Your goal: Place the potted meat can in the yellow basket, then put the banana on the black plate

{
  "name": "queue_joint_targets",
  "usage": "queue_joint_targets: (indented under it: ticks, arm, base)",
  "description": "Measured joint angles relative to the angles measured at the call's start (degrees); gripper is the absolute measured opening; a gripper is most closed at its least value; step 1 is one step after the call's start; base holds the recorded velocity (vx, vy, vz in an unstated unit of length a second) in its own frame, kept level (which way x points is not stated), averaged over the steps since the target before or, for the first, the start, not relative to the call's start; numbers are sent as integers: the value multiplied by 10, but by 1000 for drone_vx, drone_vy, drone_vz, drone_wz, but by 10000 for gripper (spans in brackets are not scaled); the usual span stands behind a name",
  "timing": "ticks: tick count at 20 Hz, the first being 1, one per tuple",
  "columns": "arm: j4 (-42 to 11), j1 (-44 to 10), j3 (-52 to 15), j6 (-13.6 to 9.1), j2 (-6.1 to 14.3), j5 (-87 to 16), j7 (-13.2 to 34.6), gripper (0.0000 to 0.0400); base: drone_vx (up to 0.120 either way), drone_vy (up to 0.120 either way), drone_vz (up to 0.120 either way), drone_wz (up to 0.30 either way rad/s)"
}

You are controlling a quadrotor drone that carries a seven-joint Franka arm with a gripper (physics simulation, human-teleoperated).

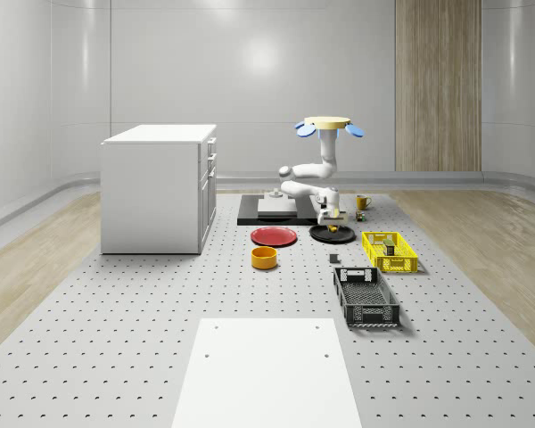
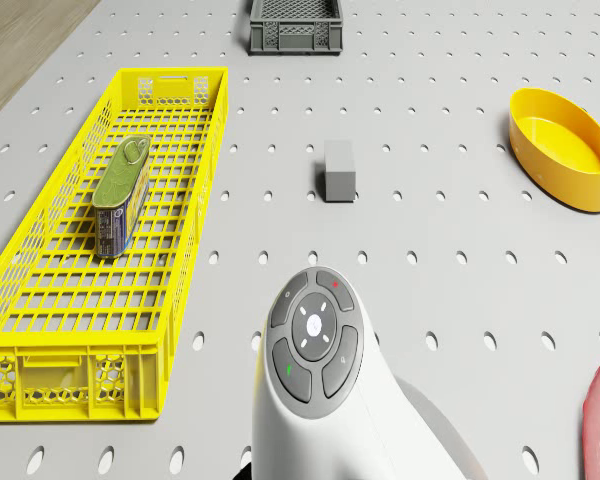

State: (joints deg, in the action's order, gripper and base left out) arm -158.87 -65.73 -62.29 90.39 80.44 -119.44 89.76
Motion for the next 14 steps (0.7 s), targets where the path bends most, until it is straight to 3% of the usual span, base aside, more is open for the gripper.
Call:
queue_joint_targets:
  ticks: [3,6,14]
  arm:
    - [2,0,5,2,-2,-4,6,293]
    - [-2,2,-5,-3,-2,6,14,349]
    - [-22,7,-55,-26,-1,55,25,393]
  base:
    - [0,0,0,0]
    - [0,0,0,0]
    - [0,0,0,0]
